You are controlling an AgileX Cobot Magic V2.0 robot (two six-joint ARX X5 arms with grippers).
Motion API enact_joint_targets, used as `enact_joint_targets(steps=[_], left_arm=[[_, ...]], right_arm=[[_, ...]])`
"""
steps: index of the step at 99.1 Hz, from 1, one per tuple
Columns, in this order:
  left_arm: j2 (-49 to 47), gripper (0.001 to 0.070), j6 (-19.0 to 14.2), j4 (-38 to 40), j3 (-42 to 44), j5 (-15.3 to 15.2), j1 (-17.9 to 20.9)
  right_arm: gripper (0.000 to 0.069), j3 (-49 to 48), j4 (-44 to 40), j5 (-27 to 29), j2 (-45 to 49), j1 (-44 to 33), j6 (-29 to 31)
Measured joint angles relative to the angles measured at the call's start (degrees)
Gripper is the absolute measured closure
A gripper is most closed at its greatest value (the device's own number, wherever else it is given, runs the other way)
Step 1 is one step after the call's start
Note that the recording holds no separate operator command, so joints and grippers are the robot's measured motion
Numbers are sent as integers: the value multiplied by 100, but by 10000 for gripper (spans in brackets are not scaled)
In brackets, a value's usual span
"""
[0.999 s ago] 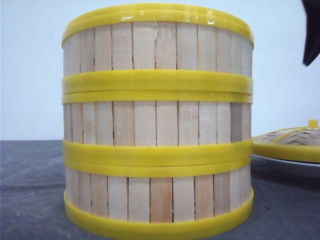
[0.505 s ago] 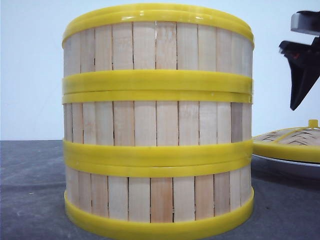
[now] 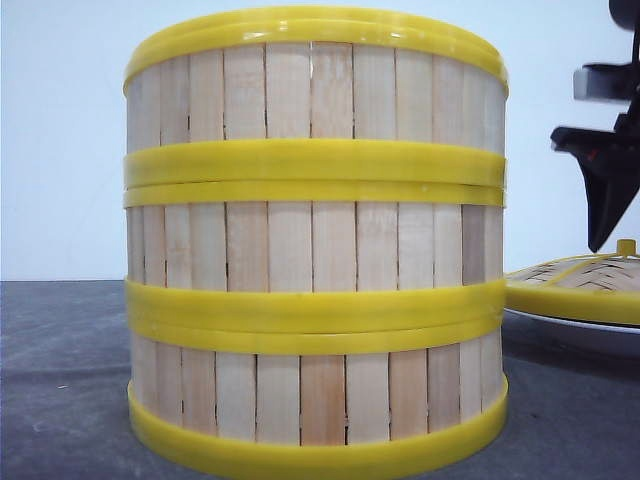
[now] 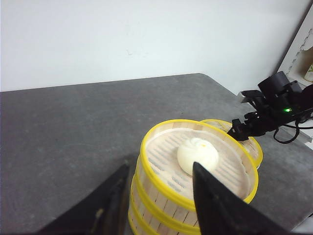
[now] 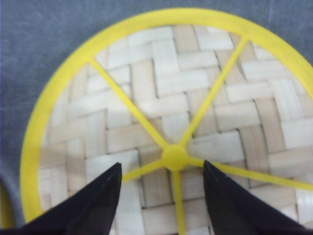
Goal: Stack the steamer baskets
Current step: 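Grasp the woven lid's center knob with the right gripper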
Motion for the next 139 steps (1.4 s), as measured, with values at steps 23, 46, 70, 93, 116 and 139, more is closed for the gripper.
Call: enact_joint_targets(steps=[23, 46, 70, 93, 116, 139], left_arm=[[0, 477, 2, -7, 0, 0, 0], [0, 477, 2, -26, 0, 0, 0], [0, 477, 0, -24, 0, 0, 0], [0, 477, 0, -24, 0, 0, 0], [0, 477, 0, -31, 0, 0, 0], [0, 477, 0, -35, 0, 0, 0]], right_arm=[[490, 0, 164, 24, 13, 0, -81], [502, 0, 232, 17, 13, 0, -98], [502, 0, 291, -133, 13, 0, -131], [502, 0, 393, -269, 190, 0, -146], [549, 22, 450, -208, 280, 9, -146], [630, 26, 442, -146, 282, 11, -146]])
